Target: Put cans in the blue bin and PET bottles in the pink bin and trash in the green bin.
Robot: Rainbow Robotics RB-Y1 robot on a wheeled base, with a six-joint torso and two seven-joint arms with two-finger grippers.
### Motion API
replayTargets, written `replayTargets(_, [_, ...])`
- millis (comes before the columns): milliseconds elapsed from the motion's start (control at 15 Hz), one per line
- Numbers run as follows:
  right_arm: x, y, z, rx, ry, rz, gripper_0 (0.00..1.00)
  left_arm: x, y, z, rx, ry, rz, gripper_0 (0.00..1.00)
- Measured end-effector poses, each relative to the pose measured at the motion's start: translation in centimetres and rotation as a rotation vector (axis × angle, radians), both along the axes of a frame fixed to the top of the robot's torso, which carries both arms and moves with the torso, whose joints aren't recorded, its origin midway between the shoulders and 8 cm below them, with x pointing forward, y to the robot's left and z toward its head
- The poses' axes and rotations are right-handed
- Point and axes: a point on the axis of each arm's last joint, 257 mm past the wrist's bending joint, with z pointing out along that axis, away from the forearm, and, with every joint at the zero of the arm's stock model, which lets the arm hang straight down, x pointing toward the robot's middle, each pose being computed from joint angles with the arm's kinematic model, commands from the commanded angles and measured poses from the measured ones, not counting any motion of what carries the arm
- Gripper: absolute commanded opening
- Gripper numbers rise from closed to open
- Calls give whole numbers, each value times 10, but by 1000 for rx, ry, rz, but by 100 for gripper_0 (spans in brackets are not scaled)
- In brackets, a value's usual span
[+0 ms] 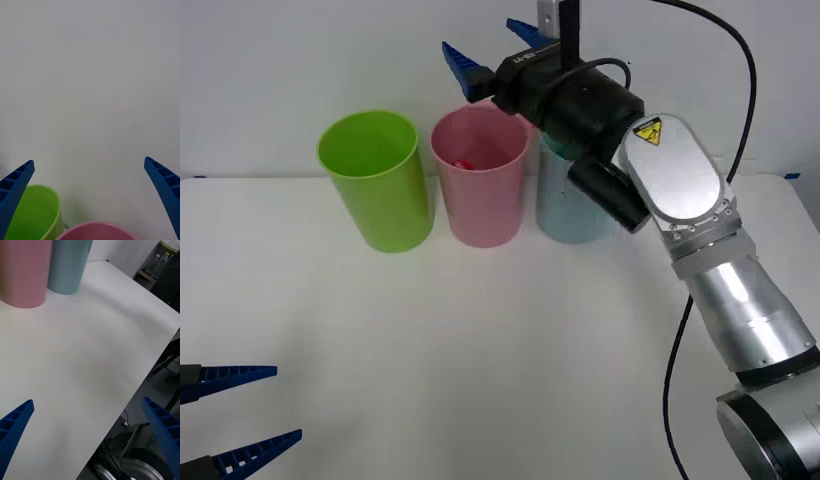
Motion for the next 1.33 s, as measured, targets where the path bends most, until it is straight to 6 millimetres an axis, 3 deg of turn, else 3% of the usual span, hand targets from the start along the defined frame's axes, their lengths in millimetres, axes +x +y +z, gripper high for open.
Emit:
replayTargets(200, [-27,-41,8,-10,1,74,100,0,0,0,0,0,0,100])
replayTargets(533, [-89,-100,-17,-54,17,159,100,0,0,0,0,0,0,100])
replayTargets(800, [-137,-146,-53,-108,15,189,100,0,0,0,0,0,0,100])
replayTargets(1333, [-205,-194,-168,-254,105,218,100,0,0,0,0,0,0,100])
